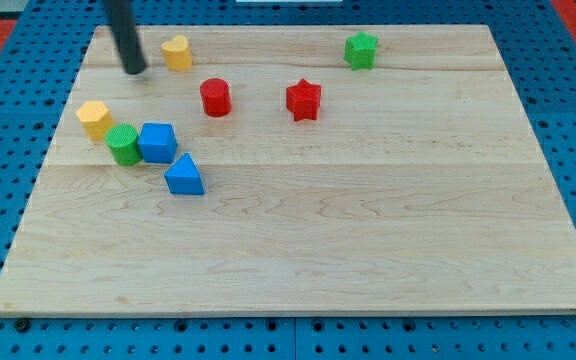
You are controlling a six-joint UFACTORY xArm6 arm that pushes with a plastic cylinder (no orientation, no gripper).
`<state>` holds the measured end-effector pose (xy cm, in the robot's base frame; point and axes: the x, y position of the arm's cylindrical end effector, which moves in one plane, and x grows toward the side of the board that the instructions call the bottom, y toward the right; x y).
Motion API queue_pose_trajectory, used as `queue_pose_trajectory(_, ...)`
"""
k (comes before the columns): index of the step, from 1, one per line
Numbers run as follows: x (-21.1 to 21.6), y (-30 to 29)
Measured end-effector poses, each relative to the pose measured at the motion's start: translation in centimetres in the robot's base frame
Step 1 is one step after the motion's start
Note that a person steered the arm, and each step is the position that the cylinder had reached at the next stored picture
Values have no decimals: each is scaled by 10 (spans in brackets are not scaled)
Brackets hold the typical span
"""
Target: Push the blue triangle towards bottom center
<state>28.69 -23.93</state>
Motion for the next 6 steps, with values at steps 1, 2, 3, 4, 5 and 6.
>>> queue_pose_trajectory(1, 45, -58)
queue_pose_trajectory(2, 105, -35)
queue_pose_trajectory(3, 149, 67)
queue_pose_trajectory(4, 155, 91)
queue_pose_trajectory(5, 155, 89)
queue_pose_trajectory(6, 186, 114)
